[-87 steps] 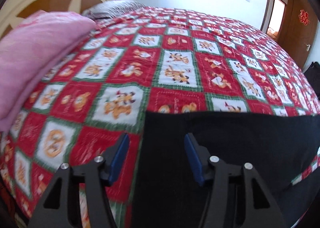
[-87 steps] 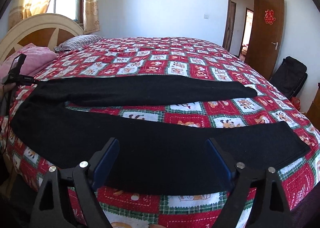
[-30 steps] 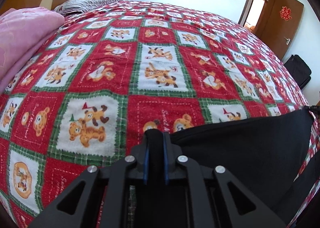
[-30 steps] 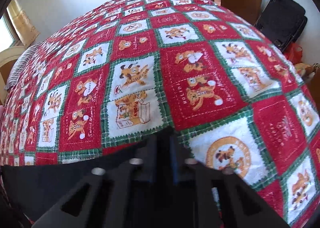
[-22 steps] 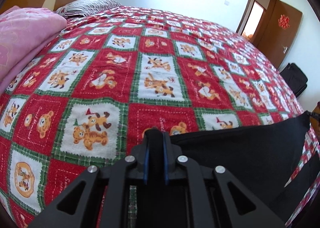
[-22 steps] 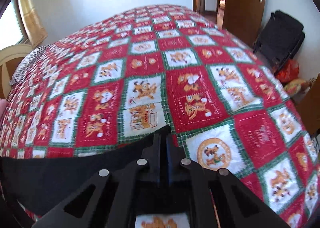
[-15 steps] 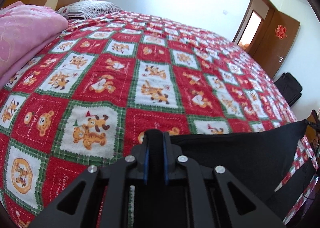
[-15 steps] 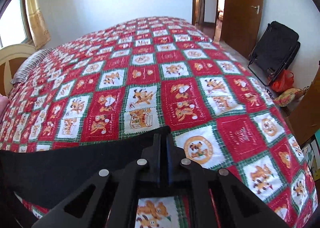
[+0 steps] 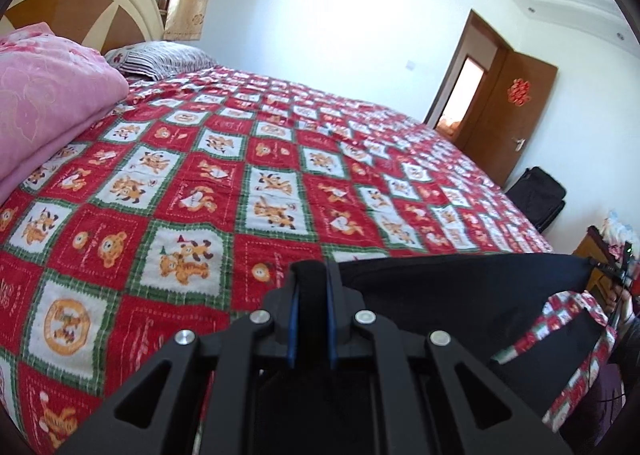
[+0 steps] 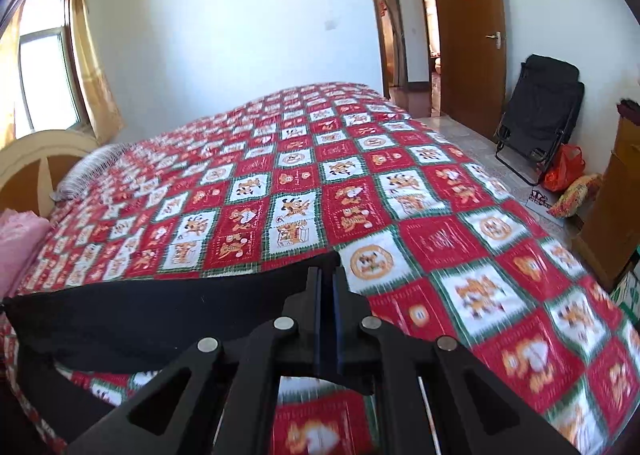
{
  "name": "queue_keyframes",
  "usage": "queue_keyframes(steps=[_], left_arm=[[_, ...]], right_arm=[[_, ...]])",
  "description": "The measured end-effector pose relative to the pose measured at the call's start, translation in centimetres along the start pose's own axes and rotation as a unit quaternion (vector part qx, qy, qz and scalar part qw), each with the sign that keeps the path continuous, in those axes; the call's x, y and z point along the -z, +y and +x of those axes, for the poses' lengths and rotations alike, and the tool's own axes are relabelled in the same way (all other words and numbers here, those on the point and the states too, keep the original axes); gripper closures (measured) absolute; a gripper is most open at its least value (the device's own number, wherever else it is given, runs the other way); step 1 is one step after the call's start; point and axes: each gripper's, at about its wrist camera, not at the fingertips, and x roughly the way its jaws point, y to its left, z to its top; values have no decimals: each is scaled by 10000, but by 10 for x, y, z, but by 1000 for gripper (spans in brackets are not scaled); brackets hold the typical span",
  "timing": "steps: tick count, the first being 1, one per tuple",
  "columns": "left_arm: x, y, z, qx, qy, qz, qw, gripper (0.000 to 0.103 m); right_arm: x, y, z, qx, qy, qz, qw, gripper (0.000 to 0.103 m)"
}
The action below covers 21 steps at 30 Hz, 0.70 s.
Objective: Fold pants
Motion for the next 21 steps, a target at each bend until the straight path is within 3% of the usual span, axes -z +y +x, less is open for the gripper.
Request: queue_keyframes(steps=[5,12,21], left_arm=[[20,2,-26,323,-197,22,9993,92],[61,7,-58,753,-376,-73,9964,92],[113,18,-57,610,-18,-110,9981,88]], right_arm=[[33,-23,-34,-33,-133,315,9994,99],[79,-53,-62,65,15,656,9978,99],[121,-69,-74,195,360,692,9968,99]])
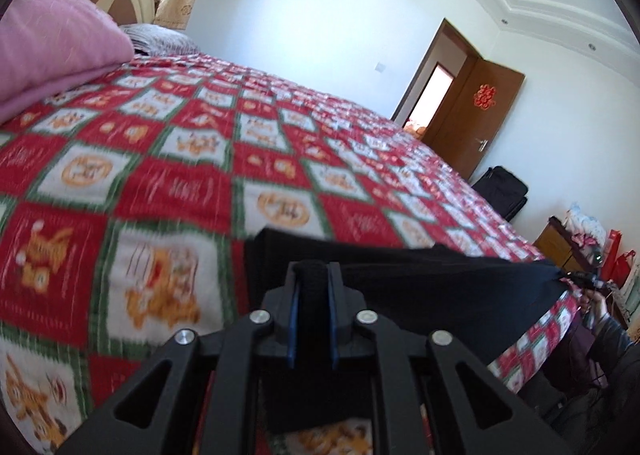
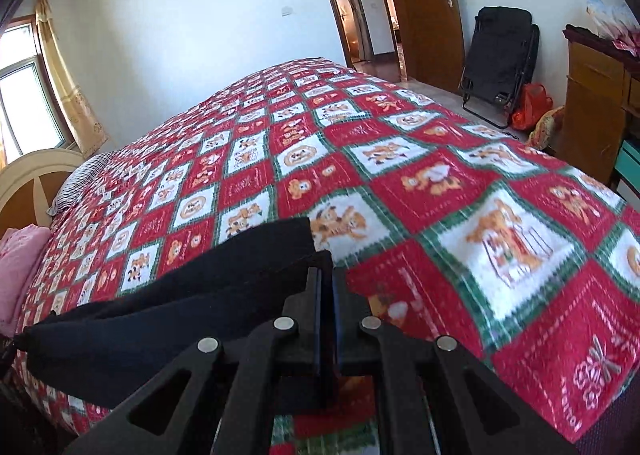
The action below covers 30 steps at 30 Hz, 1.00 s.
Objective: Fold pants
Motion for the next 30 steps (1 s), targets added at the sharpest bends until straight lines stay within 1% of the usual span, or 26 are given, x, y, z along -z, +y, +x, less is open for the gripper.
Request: queue_keyframes(steps=[2,3,4,5,6,8,9,10,13,14,16,17,19,22,25,26,27,28,29,30], left_arm=[[7,2,0,-51,50,23,10000,83],[9,3,-1,-105,79,60,9999,79],[11,4,-3,-159,89,64,9998,72],[14,6,-7,-211,71,50,9997,68],[15,8,-10,-216,60,44,9997,66],[18,14,-18,-302,64,35,9995,65],[20,17,-22,-335,64,17,9994,63],[22,20,-26,-371,56,-8,9993,58],[29,34,-39,-649,41,-165,9977,57],[30,38,-42,-690,26,-219,9974,57],[34,45,-51,-875,-45,-388,9954,57],[35,47,-53,-900,-68,-447,9949,57],[37,50,-59,-1004,-142,-570,9932,56],[36,44,-61,-1066,-188,-644,9920,55],[32,31,-60,-1044,-191,-556,9928,55],[31,26,-59,-1024,-186,-523,9932,55],[29,20,-58,-989,-175,-484,9938,55],[27,16,-56,-960,-167,-459,9942,55],[26,10,-54,-908,-139,-421,9949,55],[24,4,-49,-881,-82,-359,9954,55]], right_arm=[[5,-3,-4,52,14,-12,10000,98],[7,-5,-6,67,21,-16,10000,98],[8,-7,-9,90,20,-25,10000,98],[10,-9,-13,107,23,-29,9999,98],[12,-12,-16,129,40,-33,9999,98],[16,-20,-23,258,44,-18,9997,98],[18,-25,-28,307,22,15,9995,98],[19,-28,-32,307,-6,55,9995,98],[21,-35,-48,391,-170,170,9989,98],[21,-34,-53,411,-235,177,9987,98],[20,-26,-64,320,-387,163,9986,98],[19,-21,-66,261,-428,138,9986,97],[18,0,-71,94,-503,-53,9987,97],[18,54,-67,-228,-439,-630,9968,96],[29,121,-57,-722,-234,-1389,9874,94],[36,151,-51,-926,-125,-1730,9805,93],[42,170,-47,-1058,-48,-1943,9752,83],[50,192,-43,-1226,52,-2182,9682,67],[62,218,-38,-1465,191,-2451,9582,59],[73,239,-35,-1653,293,-2646,9496,54]])
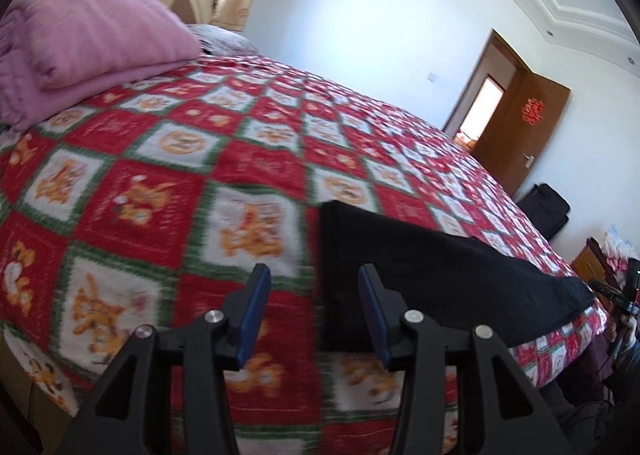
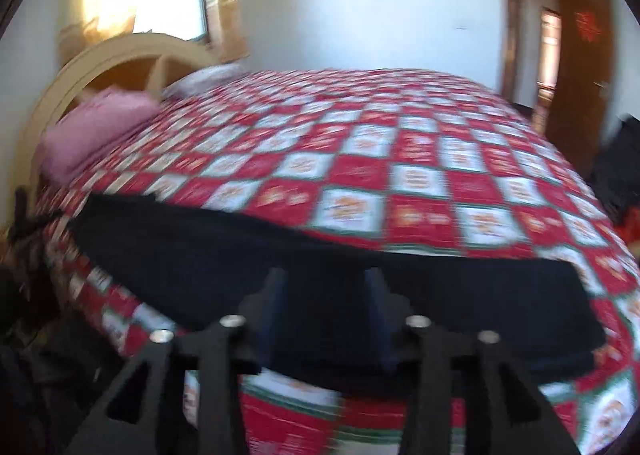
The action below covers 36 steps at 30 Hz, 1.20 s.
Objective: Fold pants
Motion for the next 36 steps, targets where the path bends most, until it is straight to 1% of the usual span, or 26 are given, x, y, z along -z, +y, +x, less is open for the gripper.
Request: queue_keyframes(steps=[3,6,8,10,12,16,18,20,22,25,27,32,33,34,36], left_arm=[[-3,-16,12,-44,103,186,9998,55],[-8,-35,27,-108,198,436,9988,55],[-10,-49,34,-120,201,621,9978,54],[-9,-65,40,-124,195,767,9968,45],[-5,-81,45,-117,161,1003,9948,41],[11,-99,59,-253,328,1400,9893,41],[20,-100,65,-382,392,1549,9864,41],[24,-101,64,-396,314,1633,9853,40],[26,-100,62,-342,319,1651,9852,39],[28,-96,59,-208,269,1591,9867,39],[29,-95,58,-133,205,1542,9877,39],[29,-93,57,-17,98,1432,9896,39],[29,-91,55,20,74,1360,9907,39],[28,-91,55,41,61,1303,9914,39],[25,-90,52,13,42,1189,9929,39]], right_arm=[[0,55,34,-555,323,-468,9968,54],[-6,94,68,-806,546,-786,9921,54],[-15,113,86,-992,603,-807,9900,54],[-31,125,103,-1264,577,-725,9876,54],[-51,136,124,-1504,554,-543,9856,54],[-89,147,171,-1934,759,120,9781,54],[-106,156,200,-2134,961,423,9713,55],[-116,162,222,-2258,1170,681,9647,58],[-124,166,246,-2401,1461,1037,9541,64],[-129,173,279,-2631,1891,1503,9340,68],[-126,176,292,-2673,2103,1667,9255,70],[-117,189,314,-2860,2475,1910,9058,84],[-115,189,316,-2898,2506,1974,9023,91],[-114,190,317,-2925,2485,2046,9005,96],[-116,188,312,-2991,2323,2091,9016,98]])
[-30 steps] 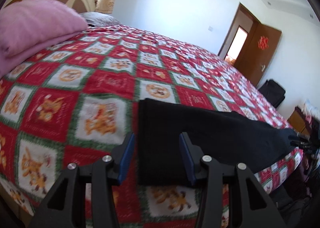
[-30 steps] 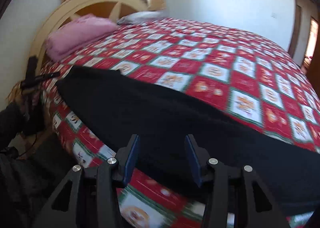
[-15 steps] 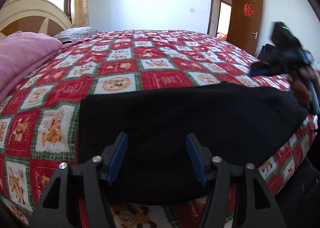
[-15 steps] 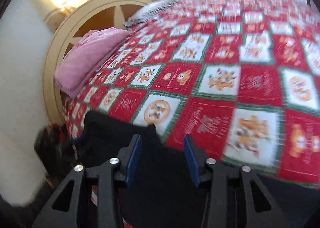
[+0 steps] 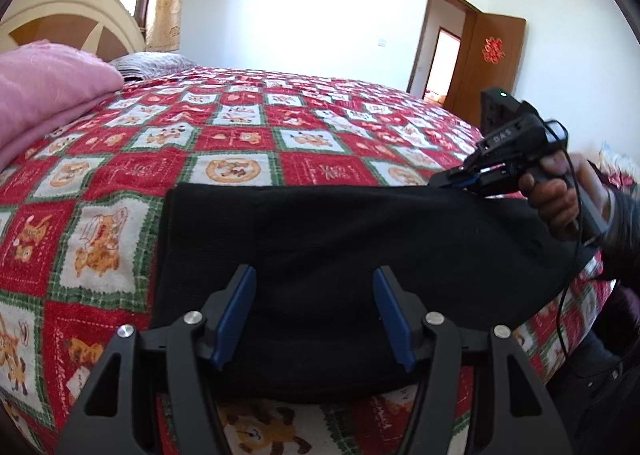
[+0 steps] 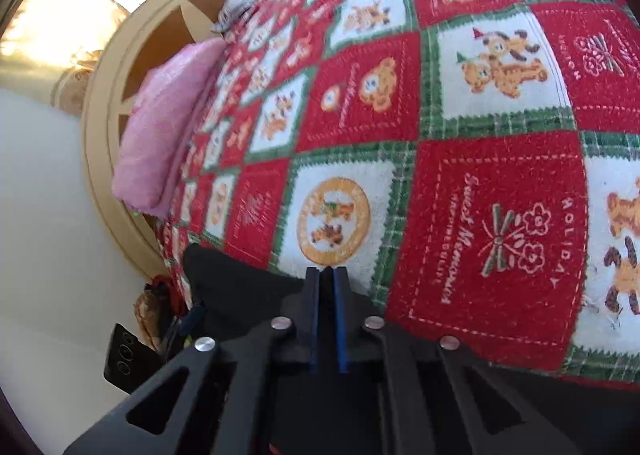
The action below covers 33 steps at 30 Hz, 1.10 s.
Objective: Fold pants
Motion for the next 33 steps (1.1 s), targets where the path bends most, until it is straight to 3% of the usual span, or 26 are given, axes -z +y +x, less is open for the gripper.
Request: queue_keyframes(steps=[2,4,8,13,15,17,19,21,26,27,30,33], left_arm=[[-3,0,-3,-136,-62,5,9999,32],[-3,2,-1,-345,-70,0,9994,16],[-1,5,2,-418,-71,-76,9991,15],[-2,1,6,-553,8,111,9984,12],[-2,-1,6,-621,54,174,9979,12],[-4,0,2,-668,41,167,9976,12],[-7,1,-2,-710,-16,137,9974,12],[-11,1,-6,-694,-83,93,9975,12],[-13,-17,-1,-561,44,211,9982,12],[-14,-23,0,-521,66,256,9983,12],[-20,-49,-4,-386,31,509,9980,12],[-27,-79,-5,-60,19,726,9973,12]], right_arm=[[1,14,-13,-48,-277,-248,9993,98],[0,28,-23,-93,-518,-447,9976,99],[-4,38,-28,148,-877,-634,9940,99],[-6,10,3,708,-485,-514,9950,99],[-4,5,0,739,-589,-582,9938,97],[0,6,-9,750,-640,-561,9935,90],[8,12,-23,897,-751,-714,9906,61],[25,17,-42,989,-920,-1002,9858,53],[56,-14,-63,1375,-841,-868,9831,53],[62,-18,-71,1209,-946,-944,9836,53],[73,-22,-96,1400,-1123,-866,9799,53],[98,-30,-141,1261,-1484,-785,9777,53]])
